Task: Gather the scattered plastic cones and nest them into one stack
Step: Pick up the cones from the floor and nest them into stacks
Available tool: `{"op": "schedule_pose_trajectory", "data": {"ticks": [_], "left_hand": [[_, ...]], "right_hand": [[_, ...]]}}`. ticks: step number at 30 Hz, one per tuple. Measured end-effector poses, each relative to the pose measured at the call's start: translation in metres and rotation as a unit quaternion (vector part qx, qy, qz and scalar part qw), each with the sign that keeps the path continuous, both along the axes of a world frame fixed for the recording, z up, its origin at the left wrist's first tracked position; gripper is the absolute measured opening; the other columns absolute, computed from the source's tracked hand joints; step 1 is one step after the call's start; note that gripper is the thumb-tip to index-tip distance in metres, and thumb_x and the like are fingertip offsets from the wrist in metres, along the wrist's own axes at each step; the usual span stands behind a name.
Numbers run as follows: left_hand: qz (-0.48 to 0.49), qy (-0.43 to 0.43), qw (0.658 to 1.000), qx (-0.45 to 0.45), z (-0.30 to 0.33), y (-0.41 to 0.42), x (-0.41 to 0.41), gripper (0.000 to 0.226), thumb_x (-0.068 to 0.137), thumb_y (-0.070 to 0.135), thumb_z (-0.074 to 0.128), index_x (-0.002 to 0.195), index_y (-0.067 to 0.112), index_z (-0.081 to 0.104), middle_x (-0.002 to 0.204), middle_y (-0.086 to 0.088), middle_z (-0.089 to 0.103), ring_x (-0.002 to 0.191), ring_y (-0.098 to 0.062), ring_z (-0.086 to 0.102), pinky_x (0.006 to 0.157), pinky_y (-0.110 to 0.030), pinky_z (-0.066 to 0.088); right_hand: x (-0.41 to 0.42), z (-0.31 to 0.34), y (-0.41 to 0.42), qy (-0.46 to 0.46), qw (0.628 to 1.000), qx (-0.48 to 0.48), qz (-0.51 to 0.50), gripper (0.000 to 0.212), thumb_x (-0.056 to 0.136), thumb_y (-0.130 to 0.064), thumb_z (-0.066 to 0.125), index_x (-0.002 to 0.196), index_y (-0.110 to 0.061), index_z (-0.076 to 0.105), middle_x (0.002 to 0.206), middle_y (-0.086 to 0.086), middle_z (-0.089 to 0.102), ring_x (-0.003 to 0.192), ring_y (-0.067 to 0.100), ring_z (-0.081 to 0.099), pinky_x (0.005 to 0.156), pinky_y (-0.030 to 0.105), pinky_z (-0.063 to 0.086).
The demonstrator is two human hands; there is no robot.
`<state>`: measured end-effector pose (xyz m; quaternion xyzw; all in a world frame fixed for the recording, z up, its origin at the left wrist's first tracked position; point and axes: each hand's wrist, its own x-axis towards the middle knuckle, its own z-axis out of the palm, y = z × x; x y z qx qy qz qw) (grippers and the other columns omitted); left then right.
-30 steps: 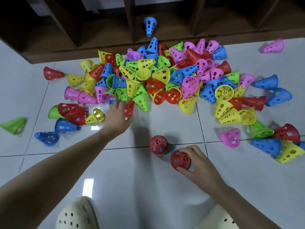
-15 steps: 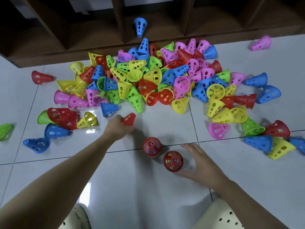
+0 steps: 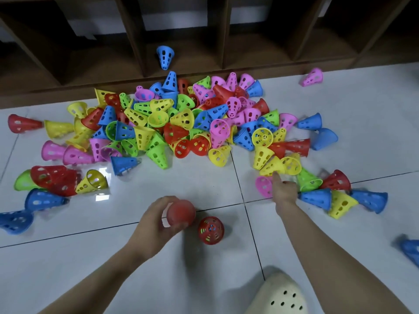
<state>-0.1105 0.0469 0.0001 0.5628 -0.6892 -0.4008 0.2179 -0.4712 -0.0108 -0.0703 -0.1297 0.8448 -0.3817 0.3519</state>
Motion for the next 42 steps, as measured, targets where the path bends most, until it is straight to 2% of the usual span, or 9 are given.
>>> {"op": "schedule_pose_trajectory", "data": {"ticks": [4,8,11,15,21,29,35,39,42], "left_hand": [[-0.019,-0.085,0.996,-0.012,-0.013,-0.015,0.009,0.052,0.069,0.034,0.088,0.112,0.040,0.059,0.110,0.016,0.062,0.103,-0.008,0.059,0.092,-0.028,0.049],[-0.051,-0.149,0.988,0.004,-0.014,-0.023,0.007,0.044,0.068,0.046,0.082,0.105,0.048,0.058,0.099,0.021,0.062,0.093,-0.008,0.059,0.081,-0.027,0.050],[-0.029,-0.170,0.985,0.003,-0.016,-0.021,0.000,0.041,0.068,0.044,0.084,0.101,0.044,0.059,0.094,0.019,0.063,0.086,-0.008,0.060,0.072,-0.027,0.051],[0.013,-0.173,0.985,0.009,-0.019,-0.019,-0.012,0.038,0.069,0.041,0.085,0.094,0.041,0.057,0.093,0.016,0.063,0.085,-0.010,0.061,0.068,-0.027,0.049],[0.062,-0.135,0.989,0.003,-0.026,-0.014,-0.024,0.037,0.068,0.036,0.087,0.089,0.034,0.057,0.089,0.013,0.061,0.080,-0.007,0.060,0.069,-0.029,0.050],[0.066,-0.097,0.993,0.002,-0.032,-0.013,-0.021,0.040,0.069,0.033,0.088,0.099,0.034,0.061,0.096,0.011,0.060,0.085,-0.007,0.060,0.074,-0.027,0.051],[-0.024,-0.105,0.994,-0.018,-0.036,-0.014,0.013,0.060,0.076,0.041,0.073,0.132,0.026,0.057,0.121,0.012,0.061,0.107,-0.004,0.057,0.097,-0.027,0.048],[0.026,-0.153,0.985,-0.072,-0.038,-0.029,0.039,0.071,0.073,0.044,0.051,0.136,0.013,0.054,0.132,-0.005,0.060,0.121,-0.024,0.053,0.105,-0.040,0.042],[0.038,-0.231,0.965,-0.115,-0.047,-0.059,0.055,0.073,0.074,0.042,0.059,0.140,0.013,0.051,0.141,-0.013,0.052,0.127,-0.036,0.048,0.105,-0.047,0.040]], "right_hand": [[-0.007,0.003,-0.015,-0.008,0.997,0.065,0.052,0.073,0.082,-0.050,0.073,0.126,0.006,0.058,0.120,0.017,0.065,0.111,0.036,0.062,0.083,0.035,0.048],[-0.029,-0.021,-0.016,-0.035,0.990,0.089,0.103,0.084,0.049,-0.058,0.082,0.108,0.000,0.067,0.101,0.013,0.072,0.090,0.031,0.069,0.081,0.044,0.060],[-0.014,0.000,-0.006,-0.034,0.990,0.046,0.128,0.042,0.069,-0.043,0.081,0.085,-0.006,0.069,0.089,0.010,0.070,0.080,0.024,0.064,0.070,0.033,0.055],[0.026,0.052,0.028,-0.070,0.974,-0.141,0.161,0.002,0.087,-0.015,0.074,0.088,-0.016,0.072,0.083,0.002,0.069,0.078,0.016,0.061,0.070,0.029,0.052],[0.089,0.088,0.106,0.012,0.900,-0.291,0.325,0.044,0.081,-0.005,0.080,0.118,-0.019,0.061,0.114,-0.003,0.065,0.105,0.013,0.064,0.085,0.016,0.051],[0.115,0.054,0.120,0.078,0.850,-0.281,0.438,0.044,0.082,-0.023,0.073,0.124,-0.018,0.059,0.119,-0.009,0.059,0.115,0.008,0.057,0.097,0.015,0.043],[0.114,0.019,0.124,0.115,0.802,-0.223,0.543,0.039,0.089,-0.022,0.071,0.126,-0.024,0.059,0.130,-0.011,0.055,0.121,0.004,0.052,0.101,0.026,0.046],[0.113,0.015,0.117,0.128,0.795,-0.211,0.555,0.039,0.091,-0.027,0.069,0.128,-0.022,0.059,0.131,-0.010,0.056,0.121,0.004,0.051,0.104,0.015,0.039],[0.112,0.014,0.113,0.132,0.800,-0.201,0.549,0.042,0.093,-0.028,0.067,0.133,-0.024,0.056,0.135,-0.012,0.054,0.125,0.002,0.049,0.106,0.015,0.037]]}}
